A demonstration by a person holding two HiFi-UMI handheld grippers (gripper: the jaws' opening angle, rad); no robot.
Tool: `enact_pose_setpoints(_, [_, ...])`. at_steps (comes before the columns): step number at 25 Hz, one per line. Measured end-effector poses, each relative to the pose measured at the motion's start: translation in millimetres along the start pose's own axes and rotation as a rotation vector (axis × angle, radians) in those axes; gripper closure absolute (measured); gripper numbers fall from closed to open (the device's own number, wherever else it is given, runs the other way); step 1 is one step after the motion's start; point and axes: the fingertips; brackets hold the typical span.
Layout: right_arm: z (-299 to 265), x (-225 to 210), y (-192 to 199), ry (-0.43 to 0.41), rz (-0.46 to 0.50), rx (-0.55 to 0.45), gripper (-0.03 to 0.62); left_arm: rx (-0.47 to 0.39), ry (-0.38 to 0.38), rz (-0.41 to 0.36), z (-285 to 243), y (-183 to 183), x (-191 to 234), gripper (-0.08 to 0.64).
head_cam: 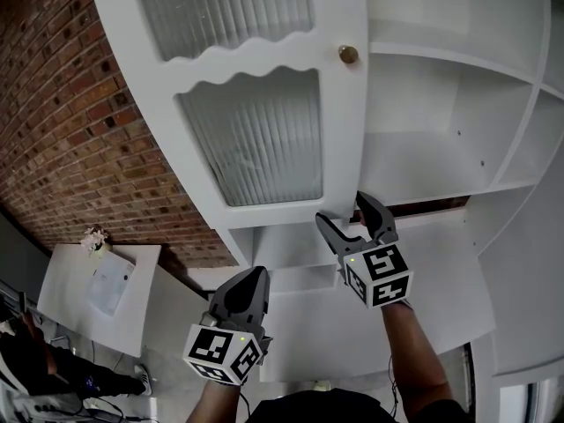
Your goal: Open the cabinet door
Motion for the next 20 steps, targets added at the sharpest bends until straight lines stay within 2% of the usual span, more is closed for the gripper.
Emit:
enact_pose_setpoints(5, [9.4, 4.5, 0.2, 0.028, -0.002, -0.010, 0.279, -0.005, 0.003, -0.002, 5.1, -1.4, -0.5, 0.554])
enact_pose_setpoints(11, [25.2, 7.0, -0.3, 0.018, -0.012, -0.014, 0.289, -0.009, 0.002, 0.001, 19.2, -2.8, 2.1, 0.554])
enact_pose_setpoints(13, [33.3, 4.2, -2.1, 0.030, -0.022, -0.016, 0.375, -0.012, 0.004, 0.001, 25.4, -4.7, 2.8, 0.554])
enact_pose_setpoints(15, [40.9, 3.7, -3.2, 0.052, -0.027, -0.020, 0.435, -0.014, 0.010, 0.002, 31.4, -5.4, 3.1, 0.554])
enact_pose_setpoints(20, [56.1, 14.4, -3.9, 0.073, -0.018, -0.018, 0.456, -0.016, 0.030, 0.002, 44.8, -6.2, 1.3, 0.554])
Point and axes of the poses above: the fingertips, and each gripper's own axes: z backward along the fingers, x to its left, y out of its underside, and after that the axes turned 6 degrees about -z, right-handed
